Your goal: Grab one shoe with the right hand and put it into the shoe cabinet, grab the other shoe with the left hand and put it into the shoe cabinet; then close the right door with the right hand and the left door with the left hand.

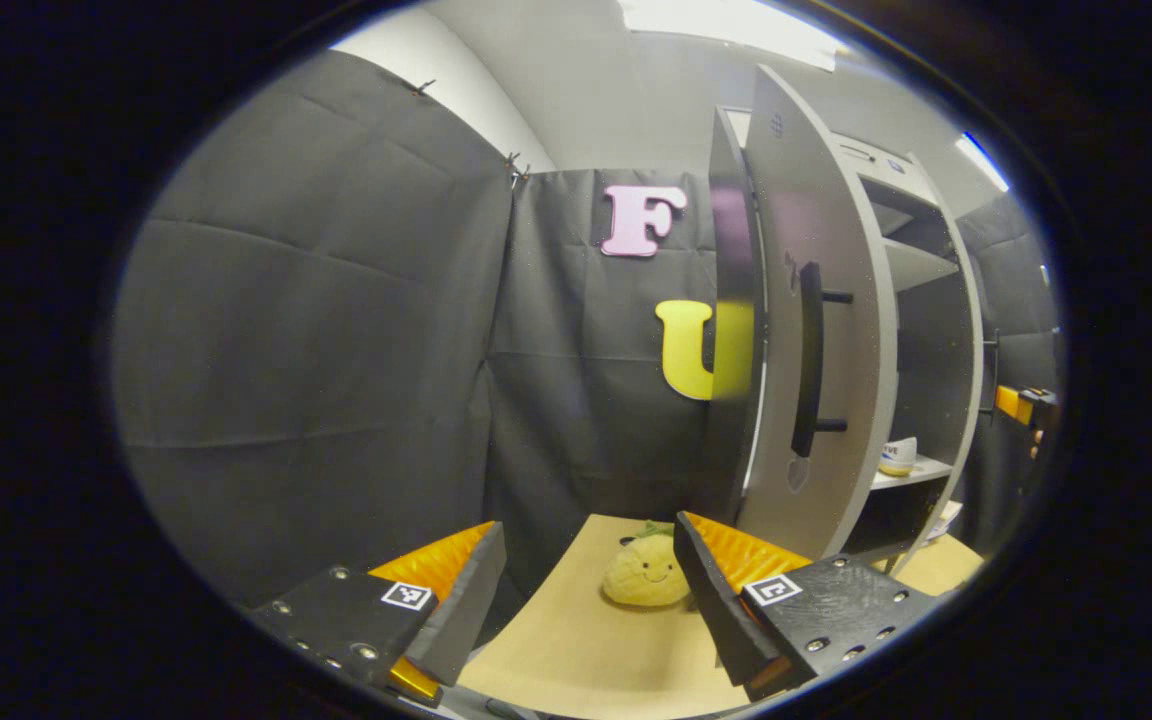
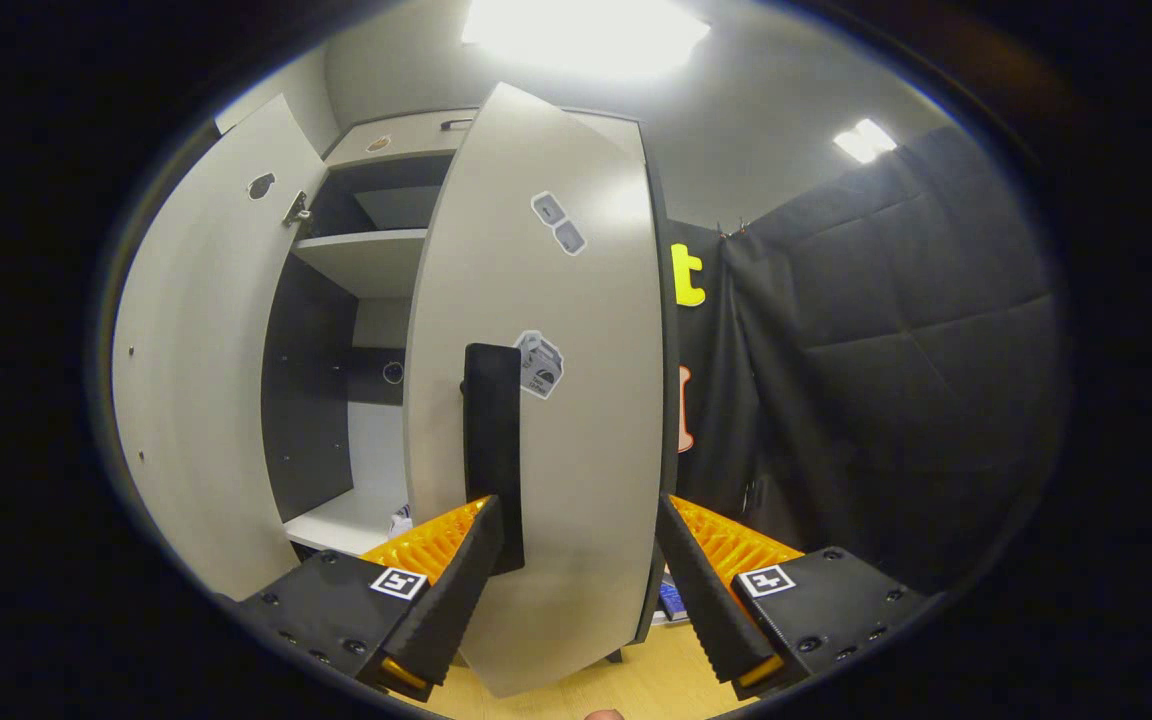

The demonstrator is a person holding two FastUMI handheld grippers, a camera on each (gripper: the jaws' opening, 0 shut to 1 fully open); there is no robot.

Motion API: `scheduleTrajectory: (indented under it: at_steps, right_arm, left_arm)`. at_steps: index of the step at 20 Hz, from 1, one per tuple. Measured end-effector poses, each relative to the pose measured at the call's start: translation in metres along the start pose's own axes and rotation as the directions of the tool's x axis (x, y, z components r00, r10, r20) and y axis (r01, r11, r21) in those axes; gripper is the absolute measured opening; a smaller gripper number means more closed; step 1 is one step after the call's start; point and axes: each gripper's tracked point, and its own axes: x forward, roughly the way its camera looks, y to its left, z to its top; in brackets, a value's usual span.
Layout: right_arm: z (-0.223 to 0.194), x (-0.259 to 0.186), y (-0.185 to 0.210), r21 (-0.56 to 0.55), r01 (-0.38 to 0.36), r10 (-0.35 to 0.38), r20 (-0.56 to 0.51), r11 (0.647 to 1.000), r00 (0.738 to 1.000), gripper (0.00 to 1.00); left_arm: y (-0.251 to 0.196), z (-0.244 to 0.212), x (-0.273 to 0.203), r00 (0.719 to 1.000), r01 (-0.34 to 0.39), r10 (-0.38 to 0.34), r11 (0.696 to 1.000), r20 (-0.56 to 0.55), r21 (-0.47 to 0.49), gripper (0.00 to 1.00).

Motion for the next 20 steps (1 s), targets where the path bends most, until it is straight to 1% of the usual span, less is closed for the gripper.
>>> scheduleTrajectory:
  at_steps: [1, 2, 3, 4, 5, 6, 7, 8, 9, 10, 11, 12, 13, 15, 16, 17, 18, 20]
  right_arm:
    - [0.000, 0.000, 0.000, 0.002, 0.004, -0.004, 0.000, 1.000, 1.000, 0.97]
    - [0.001, -0.001, -0.001, 0.008, 0.009, -0.009, 0.005, 1.000, 1.000, 0.97]
    - [0.001, -0.003, -0.004, 0.011, 0.018, -0.018, 0.010, 1.000, 1.000, 0.97]
    - [0.000, -0.006, -0.006, 0.010, 0.026, -0.026, 0.011, 1.000, 1.000, 0.97]
    - [-0.001, -0.009, -0.010, 0.005, 0.037, -0.037, 0.008, 0.999, 0.999, 0.92]
    - [-0.004, -0.012, -0.016, -0.005, 0.049, -0.049, 0.004, 0.999, 0.999, 0.98]
    - [-0.006, -0.016, -0.022, -0.014, 0.063, -0.063, 0.000, 0.998, 0.998, 0.93]
    - [-0.007, -0.021, -0.029, -0.020, 0.077, -0.077, -0.003, 0.997, 0.997, 0.97]
    - [-0.008, -0.025, -0.035, -0.023, 0.090, -0.090, -0.004, 0.996, 0.996, 0.93]
    - [-0.010, -0.029, -0.040, -0.025, 0.098, -0.099, -0.004, 0.995, 0.995, 0.98]
    - [-0.012, -0.032, -0.044, -0.028, 0.102, -0.102, -0.006, 0.994, 0.995, 0.98]
    - [-0.014, -0.034, -0.050, -0.033, 0.105, -0.105, -0.007, 0.994, 0.994, 0.93]
    - [-0.017, -0.036, -0.056, -0.037, 0.108, -0.108, -0.010, 0.994, 0.994, 0.97]
    - [-0.021, -0.039, -0.066, -0.040, 0.107, -0.108, -0.012, 0.993, 0.994, 0.97]
    - [-0.024, -0.040, -0.072, -0.038, 0.105, -0.106, -0.017, 0.994, 0.994, 0.93]
    - [-0.027, -0.040, -0.077, -0.034, 0.099, -0.100, -0.024, 0.994, 0.995, 0.93]
    - [-0.030, -0.040, -0.083, -0.029, 0.093, -0.094, -0.031, 0.995, 0.995, 0.97]
    - [-0.034, -0.038, -0.095, -0.021, 0.078, -0.079, -0.038, 0.997, 0.996, 0.97]
  left_arm:
    - [0.001, 0.002, 0.002, 1.000, 0.001, -0.001, 1.000, 0.003, -0.001, 1.00]
    - [0.000, 0.004, 0.005, 1.000, 0.004, -0.004, 1.000, 0.008, 0.000, 0.96]
    - [-0.002, 0.008, 0.008, 1.000, 0.009, -0.009, 1.000, 0.012, 0.000, 1.00]
    - [-0.003, 0.012, 0.012, 1.000, 0.017, -0.017, 1.000, 0.019, -0.002, 1.00]
    - [-0.007, 0.018, 0.016, 0.999, 0.029, -0.029, 1.000, 0.028, -0.006, 1.00]
    - [-0.011, 0.024, 0.021, 0.998, 0.044, -0.043, 0.999, 0.040, -0.012, 1.00]
    - [-0.017, 0.030, 0.027, 0.997, 0.060, -0.059, 0.998, 0.049, -0.023, 1.00]
    - [-0.024, 0.035, 0.034, 0.996, 0.077, -0.076, 0.996, 0.051, -0.034, 1.00]
    - [-0.030, 0.039, 0.040, 0.994, 0.093, -0.091, 0.995, 0.053, -0.042, 1.00]
    - [-0.033, 0.041, 0.046, 0.993, 0.105, -0.102, 0.993, 0.057, -0.046, 1.00]
    - [-0.039, 0.045, 0.051, 0.992, 0.115, -0.111, 0.992, 0.065, -0.047, 1.00]
    - [-0.044, 0.049, 0.055, 0.990, 0.121, -0.117, 0.992, 0.074, -0.048, 1.00]
    - [-0.051, 0.053, 0.056, 0.989, 0.126, -0.121, 0.991, 0.084, -0.051, 1.00]
    - [-0.067, 0.058, 0.055, 0.985, 0.145, -0.138, 0.988, 0.106, -0.054, 1.00]
    - [-0.076, 0.060, 0.055, 0.983, 0.152, -0.146, 0.987, 0.113, -0.049, 1.00]
    - [-0.087, 0.061, 0.054, 0.981, 0.162, -0.156, 0.986, 0.114, -0.042, 0.96]
    - [-0.091, 0.061, 0.055, 0.984, 0.138, -0.134, 0.990, 0.117, -0.022, 1.00]
    - [-0.091, 0.065, 0.052, 0.987, 0.089, -0.094, 0.995, 0.134, 0.040, 1.00]
